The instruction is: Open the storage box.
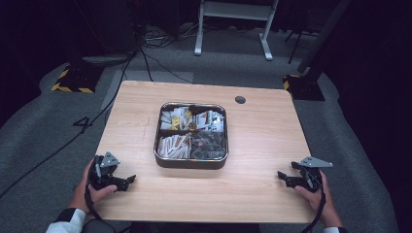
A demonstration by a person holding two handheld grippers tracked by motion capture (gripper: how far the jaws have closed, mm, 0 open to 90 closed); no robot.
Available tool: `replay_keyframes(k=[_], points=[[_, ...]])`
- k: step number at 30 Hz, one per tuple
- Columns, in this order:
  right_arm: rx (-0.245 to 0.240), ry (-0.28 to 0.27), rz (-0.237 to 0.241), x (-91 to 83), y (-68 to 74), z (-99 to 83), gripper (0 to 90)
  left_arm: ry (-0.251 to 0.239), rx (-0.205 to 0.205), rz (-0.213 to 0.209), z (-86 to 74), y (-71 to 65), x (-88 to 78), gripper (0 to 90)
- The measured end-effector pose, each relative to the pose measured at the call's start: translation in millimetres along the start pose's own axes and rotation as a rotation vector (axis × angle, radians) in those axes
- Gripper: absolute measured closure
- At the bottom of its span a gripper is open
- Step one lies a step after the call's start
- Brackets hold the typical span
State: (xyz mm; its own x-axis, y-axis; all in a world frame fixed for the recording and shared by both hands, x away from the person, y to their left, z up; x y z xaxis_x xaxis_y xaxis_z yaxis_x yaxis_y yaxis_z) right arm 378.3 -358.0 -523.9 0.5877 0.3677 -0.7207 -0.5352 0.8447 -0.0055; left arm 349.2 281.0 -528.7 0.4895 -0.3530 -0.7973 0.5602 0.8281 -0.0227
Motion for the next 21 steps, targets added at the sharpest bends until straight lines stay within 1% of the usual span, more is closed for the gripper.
replay_keyframes(k=[13,21], points=[[0.002,0.001,-0.005,-0.1,-0.2,-0.2,21.1,-0.006,-0.005,0.005,-0.6,-0.8,-0.1,0.3],[-0.008,0.018,0.003,0.4,-2.3,1.8,19.6,-0.007,-0.005,0.005,-0.6,-0.8,-0.1,0.3]])
Point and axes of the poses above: each handheld gripper's, and its own axes: x roughly forward along the jaws, z roughly out of its top, y roughly to its left, the point moved 3 cm from there along x, roughly forward along the jaws, and after that the axes turned 4 degrees about y, right-handed, at the moved point
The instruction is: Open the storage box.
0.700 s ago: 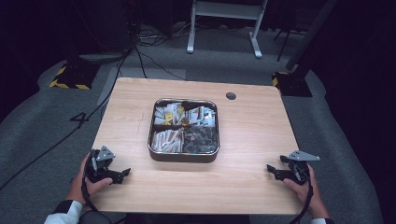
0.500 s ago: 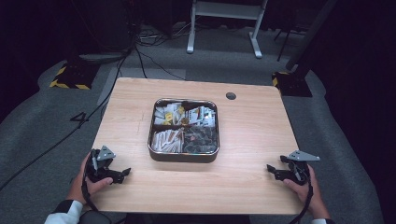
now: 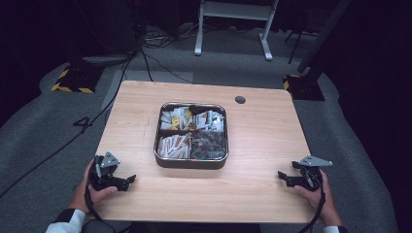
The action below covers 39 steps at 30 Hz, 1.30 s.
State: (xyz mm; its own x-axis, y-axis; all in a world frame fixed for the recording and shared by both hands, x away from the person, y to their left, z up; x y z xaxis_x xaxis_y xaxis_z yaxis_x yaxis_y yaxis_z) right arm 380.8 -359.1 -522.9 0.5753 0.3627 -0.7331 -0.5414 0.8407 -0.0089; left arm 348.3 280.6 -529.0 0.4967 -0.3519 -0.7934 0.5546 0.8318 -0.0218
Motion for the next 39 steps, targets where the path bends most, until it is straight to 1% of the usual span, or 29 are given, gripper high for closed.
replay_keyframes(k=[2,5,7,15,20,22,25,28,35,38,39], points=[[0.002,0.001,0.001,0.1,-0.1,0.3,19.7,0.000,0.000,0.000,0.0,0.0,0.0,0.3],[0.015,-0.002,0.028,-0.4,-0.6,2.0,21.7,0.000,0.000,0.000,0.0,0.0,0.0,0.3],[0.013,-0.006,0.029,-0.7,0.3,4.2,22.3,0.000,0.000,0.000,0.0,0.0,0.0,0.3],[-0.025,-0.014,0.024,-2.8,6.2,15.2,24.2,0.000,0.000,0.000,0.0,0.0,0.0,0.3],[-0.029,-0.025,0.024,-4.6,8.9,22.6,23.9,0.000,0.000,0.000,0.0,0.0,0.0,0.3],[-0.044,-0.029,0.017,-5.3,11.1,26.9,23.9,0.000,0.000,0.000,0.0,0.0,0.0,0.3],[-0.064,-0.031,0.021,-6.1,14.9,32.6,24.2,0.000,0.001,-0.001,0.0,0.0,0.0,0.3],[-0.075,-0.026,0.019,-6.0,16.9,35.9,24.4,0.000,0.001,-0.001,0.0,0.0,0.0,0.3],[-0.096,-0.034,0.032,-5.2,22.2,44.9,26.3,0.000,0.001,-0.001,0.0,0.1,0.0,0.3],[-0.108,-0.044,0.037,-5.1,26.1,52.4,26.2,0.000,0.001,-0.001,0.0,0.1,0.0,0.3],[-0.115,-0.052,0.053,-4.6,29.3,58.4,26.3,0.000,0.001,-0.001,0.0,0.1,0.0,0.3]])
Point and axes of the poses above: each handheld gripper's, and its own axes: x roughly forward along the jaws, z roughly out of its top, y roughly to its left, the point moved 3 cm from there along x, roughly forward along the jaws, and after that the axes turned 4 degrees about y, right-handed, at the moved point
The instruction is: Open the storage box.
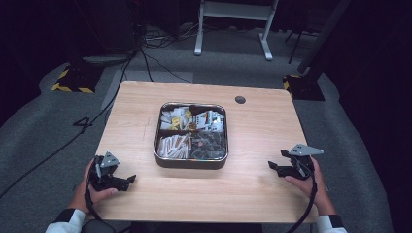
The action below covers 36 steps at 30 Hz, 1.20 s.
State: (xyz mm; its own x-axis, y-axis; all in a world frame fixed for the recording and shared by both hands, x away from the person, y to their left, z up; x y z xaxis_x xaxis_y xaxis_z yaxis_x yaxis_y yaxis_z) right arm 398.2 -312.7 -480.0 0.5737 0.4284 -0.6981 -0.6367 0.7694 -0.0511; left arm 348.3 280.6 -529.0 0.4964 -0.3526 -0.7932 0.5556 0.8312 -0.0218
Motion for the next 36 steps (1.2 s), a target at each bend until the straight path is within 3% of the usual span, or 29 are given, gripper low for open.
replay_keyframes(k=[7,21,36], points=[[-0.022,-0.012,0.025,4.9,6.2,16.2,27.1,0.000,0.000,-0.001,0.0,0.0,0.0,0.3],[-0.094,-0.059,0.065,17.2,26.2,65.5,28.5,0.000,0.000,-0.001,0.0,0.0,0.0,0.3],[-0.169,-0.062,0.149,50.8,70.2,116.7,32.3,0.000,0.000,0.000,0.0,0.0,0.0,0.3]])
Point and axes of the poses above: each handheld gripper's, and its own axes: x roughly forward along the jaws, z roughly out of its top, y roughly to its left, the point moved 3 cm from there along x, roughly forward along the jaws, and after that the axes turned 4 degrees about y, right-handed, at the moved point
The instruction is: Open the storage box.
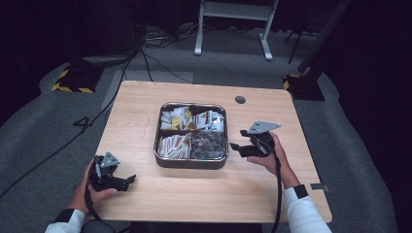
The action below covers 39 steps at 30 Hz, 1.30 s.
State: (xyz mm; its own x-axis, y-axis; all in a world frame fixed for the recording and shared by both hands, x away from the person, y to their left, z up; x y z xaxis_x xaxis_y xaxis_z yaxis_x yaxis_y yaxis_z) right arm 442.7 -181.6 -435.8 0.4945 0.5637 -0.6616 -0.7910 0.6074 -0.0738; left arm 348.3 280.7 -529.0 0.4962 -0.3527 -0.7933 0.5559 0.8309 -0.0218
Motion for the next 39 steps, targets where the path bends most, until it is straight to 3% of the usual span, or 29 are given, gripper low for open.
replay_keyframes(k=[17,28,39], points=[[-0.064,0.022,0.049,44.6,18.6,40.9,32.8,0.000,0.001,0.000,0.0,0.1,0.0,0.3],[-0.073,0.038,0.072,65.3,25.8,58.3,33.3,0.000,0.000,0.000,0.0,0.0,0.0,0.3],[-0.084,0.090,0.089,91.2,34.0,72.5,34.0,0.001,0.001,0.001,-0.2,-0.1,-0.2,0.4]])
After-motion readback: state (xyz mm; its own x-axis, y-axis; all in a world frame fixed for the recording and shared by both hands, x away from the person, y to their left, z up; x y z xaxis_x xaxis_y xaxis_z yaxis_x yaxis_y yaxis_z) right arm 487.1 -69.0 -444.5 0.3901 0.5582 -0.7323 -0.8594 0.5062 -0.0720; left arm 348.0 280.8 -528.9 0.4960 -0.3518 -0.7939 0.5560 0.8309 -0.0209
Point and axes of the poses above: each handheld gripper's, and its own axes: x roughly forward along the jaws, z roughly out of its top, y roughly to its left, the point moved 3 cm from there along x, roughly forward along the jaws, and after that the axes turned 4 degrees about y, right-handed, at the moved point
